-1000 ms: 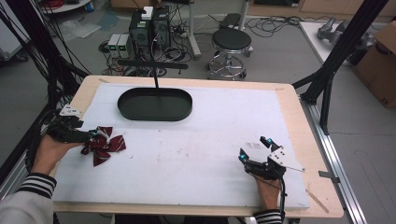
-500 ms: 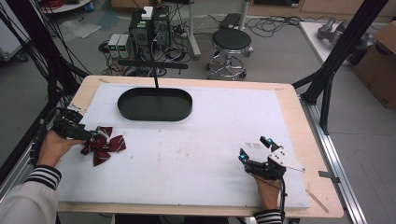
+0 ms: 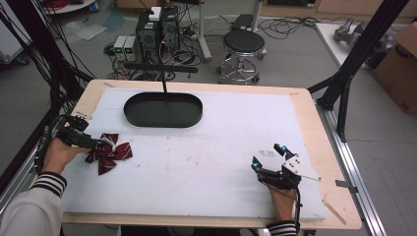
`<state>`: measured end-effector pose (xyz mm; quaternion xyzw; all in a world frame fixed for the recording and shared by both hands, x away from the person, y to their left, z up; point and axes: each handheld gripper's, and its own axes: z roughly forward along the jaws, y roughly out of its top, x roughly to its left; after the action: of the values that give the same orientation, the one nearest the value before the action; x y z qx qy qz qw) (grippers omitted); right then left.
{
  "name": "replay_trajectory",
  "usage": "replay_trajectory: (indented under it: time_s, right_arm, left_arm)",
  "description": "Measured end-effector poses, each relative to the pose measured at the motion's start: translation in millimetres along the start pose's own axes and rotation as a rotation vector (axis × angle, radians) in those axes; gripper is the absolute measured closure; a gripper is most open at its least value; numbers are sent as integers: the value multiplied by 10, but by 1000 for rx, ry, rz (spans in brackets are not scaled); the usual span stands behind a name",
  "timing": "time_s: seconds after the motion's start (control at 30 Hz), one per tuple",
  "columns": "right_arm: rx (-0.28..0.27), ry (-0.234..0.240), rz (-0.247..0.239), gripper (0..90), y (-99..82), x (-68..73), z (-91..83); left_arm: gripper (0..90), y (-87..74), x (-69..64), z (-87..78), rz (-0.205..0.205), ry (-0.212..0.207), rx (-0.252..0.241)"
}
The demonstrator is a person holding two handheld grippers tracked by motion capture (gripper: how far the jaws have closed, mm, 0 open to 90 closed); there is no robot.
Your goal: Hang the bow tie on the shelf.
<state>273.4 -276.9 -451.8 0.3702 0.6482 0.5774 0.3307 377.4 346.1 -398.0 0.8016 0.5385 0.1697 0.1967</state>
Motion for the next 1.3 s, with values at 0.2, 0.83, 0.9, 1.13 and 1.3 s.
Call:
replay_trajectory:
  time_s: [0.2, 0.83, 0.9, 1.13, 1.3]
  right_arm:
    - [0, 1, 1, 80, 0, 0, 0]
    - [0, 0, -2, 80, 0, 0, 0]
    - [-1, 0, 0, 79, 0, -1, 0]
    - [-1, 2, 2, 79, 0, 0, 0]
    - [0, 1, -1, 79, 0, 0, 0]
  left_arm:
    - [511, 22, -7, 37, -32, 2, 18]
    - [789, 0, -24, 82, -57, -7, 43]
    - [815, -1, -26, 76, -55, -4, 36]
    - [852, -16, -38, 46, -41, 1, 2]
    - [855, -28, -42, -7, -39, -3, -50]
